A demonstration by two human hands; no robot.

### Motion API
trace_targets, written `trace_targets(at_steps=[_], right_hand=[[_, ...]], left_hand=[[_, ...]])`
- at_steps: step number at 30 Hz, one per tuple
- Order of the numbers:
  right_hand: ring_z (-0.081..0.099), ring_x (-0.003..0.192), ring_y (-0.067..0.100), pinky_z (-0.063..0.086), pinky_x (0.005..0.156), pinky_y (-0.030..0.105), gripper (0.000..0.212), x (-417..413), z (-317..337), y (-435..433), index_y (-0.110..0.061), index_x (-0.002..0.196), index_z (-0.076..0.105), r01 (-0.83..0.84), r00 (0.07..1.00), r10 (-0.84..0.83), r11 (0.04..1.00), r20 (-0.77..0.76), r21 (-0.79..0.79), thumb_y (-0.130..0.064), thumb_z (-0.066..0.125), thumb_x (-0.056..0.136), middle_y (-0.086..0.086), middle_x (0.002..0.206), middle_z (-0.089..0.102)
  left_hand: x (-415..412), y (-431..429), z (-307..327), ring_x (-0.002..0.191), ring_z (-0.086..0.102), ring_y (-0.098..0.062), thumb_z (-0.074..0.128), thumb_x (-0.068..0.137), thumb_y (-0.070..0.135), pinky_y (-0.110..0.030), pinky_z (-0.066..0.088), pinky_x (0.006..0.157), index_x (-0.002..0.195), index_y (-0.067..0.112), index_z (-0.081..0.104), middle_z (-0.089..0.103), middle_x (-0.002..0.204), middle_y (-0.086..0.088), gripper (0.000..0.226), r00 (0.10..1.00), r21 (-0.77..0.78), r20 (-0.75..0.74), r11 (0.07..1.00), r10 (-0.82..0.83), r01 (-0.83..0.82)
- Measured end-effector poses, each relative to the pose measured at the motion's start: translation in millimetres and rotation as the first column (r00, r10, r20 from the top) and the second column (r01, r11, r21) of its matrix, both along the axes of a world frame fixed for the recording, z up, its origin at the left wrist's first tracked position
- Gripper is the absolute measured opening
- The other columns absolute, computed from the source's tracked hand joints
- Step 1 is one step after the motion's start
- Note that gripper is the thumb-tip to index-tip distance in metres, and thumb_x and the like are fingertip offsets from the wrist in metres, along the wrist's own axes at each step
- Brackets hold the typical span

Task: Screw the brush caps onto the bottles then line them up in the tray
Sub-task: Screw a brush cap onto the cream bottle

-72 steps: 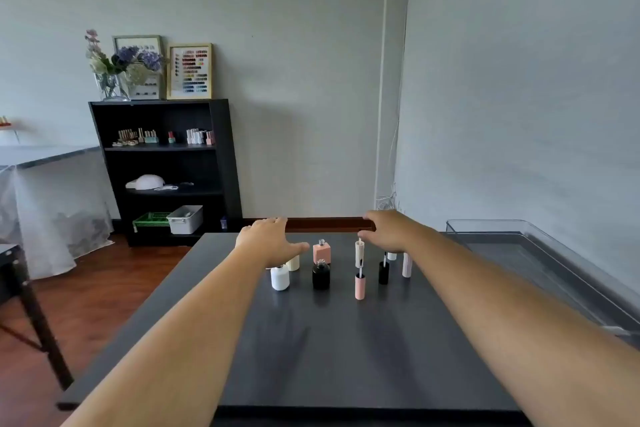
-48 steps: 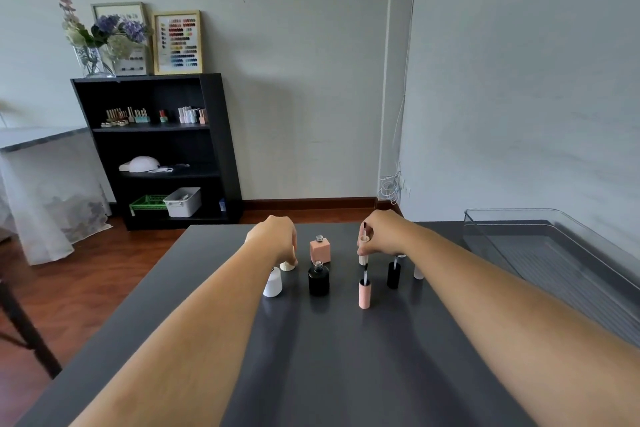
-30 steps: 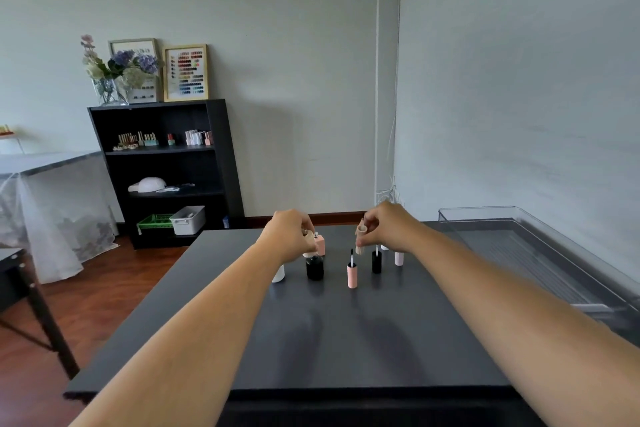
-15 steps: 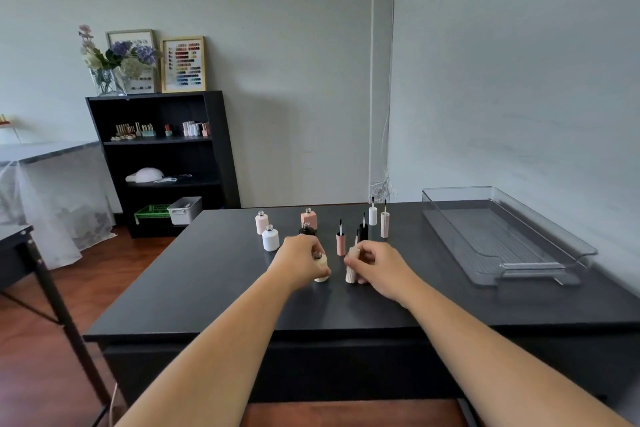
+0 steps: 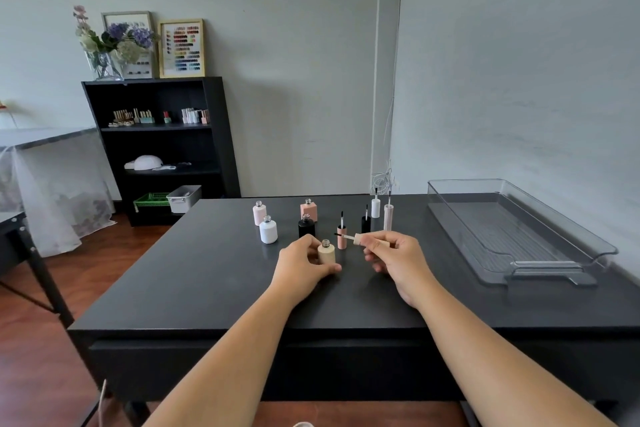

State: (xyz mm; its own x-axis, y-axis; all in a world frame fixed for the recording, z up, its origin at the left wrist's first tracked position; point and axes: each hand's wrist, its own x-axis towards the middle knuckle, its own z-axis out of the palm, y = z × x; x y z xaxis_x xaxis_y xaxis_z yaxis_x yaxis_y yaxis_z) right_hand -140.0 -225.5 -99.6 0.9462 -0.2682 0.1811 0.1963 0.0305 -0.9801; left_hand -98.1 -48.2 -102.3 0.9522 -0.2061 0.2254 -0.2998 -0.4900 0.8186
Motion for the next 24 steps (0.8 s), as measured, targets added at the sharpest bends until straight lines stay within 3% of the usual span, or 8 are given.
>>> trace_targets(at_steps=[5,8,13,19,24], right_hand=[[0.044,0.047,0.008,0.034,0.040,0.018,0.008,6.4,2.6,-3.8,-0.009,0.073,0.069,0.041,0.999,-0.042,0.978,-0.001,0.205,-0.011,0.074,0.078,-0.005,0.050,0.054],[0.046,0.054,0.009,0.036,0.045,0.019,0.009,8.3,2.6,-5.8,-0.010,0.082,0.068,0.010,1.000,-0.011,0.965,0.003,0.262,-0.006,0.062,0.088,-0.001,0.060,0.054],[0.050,0.060,0.010,0.035,0.053,0.021,0.026,9.4,0.2,-6.2,-0.012,0.083,0.069,0.004,1.000,-0.005,0.967,0.004,0.253,0.001,0.048,0.092,0.004,0.070,0.060],[0.051,0.057,0.009,0.036,0.053,0.022,0.015,9.2,-1.6,-3.6,-0.011,0.080,0.069,0.077,0.997,-0.077,0.986,-0.009,0.149,-0.009,0.058,0.089,0.004,0.065,0.061],[0.051,0.054,0.005,0.040,0.048,0.013,0.015,8.1,-1.5,-0.8,-0.012,0.080,0.069,0.092,0.996,-0.092,0.993,-0.016,0.067,-0.011,0.057,0.090,0.001,0.064,0.061]], left_hand=[[1.8,3.2,-3.4,0.085,0.060,-0.012,0.077,0.073,0.028,-0.022,0.047,0.071,0.088,0.024,0.062,0.066,0.092,0.005,0.022,1.000,-0.079,0.014,0.997,0.000,0.001],[3.1,5.3,-4.5,0.085,0.058,-0.012,0.073,0.077,0.027,-0.028,0.051,0.068,0.091,0.030,0.064,0.063,0.092,0.008,0.018,1.000,-0.109,0.015,0.994,0.015,-0.013],[4.7,7.7,-6.5,0.081,0.057,-0.010,0.070,0.080,0.023,-0.020,0.041,0.062,0.095,0.034,0.066,0.064,0.094,0.009,0.019,1.000,-0.143,0.016,0.990,0.002,0.000],[5.2,8.5,-6.6,0.087,0.060,-0.009,0.076,0.075,0.020,-0.016,0.045,0.070,0.092,0.029,0.063,0.064,0.094,0.011,0.024,1.000,-0.170,0.006,0.985,0.003,-0.002],[6.2,9.8,-6.5,0.088,0.062,-0.010,0.076,0.075,0.018,-0.017,0.043,0.073,0.090,0.031,0.063,0.066,0.096,0.010,0.024,0.999,-0.160,0.011,0.986,-0.042,0.044]])
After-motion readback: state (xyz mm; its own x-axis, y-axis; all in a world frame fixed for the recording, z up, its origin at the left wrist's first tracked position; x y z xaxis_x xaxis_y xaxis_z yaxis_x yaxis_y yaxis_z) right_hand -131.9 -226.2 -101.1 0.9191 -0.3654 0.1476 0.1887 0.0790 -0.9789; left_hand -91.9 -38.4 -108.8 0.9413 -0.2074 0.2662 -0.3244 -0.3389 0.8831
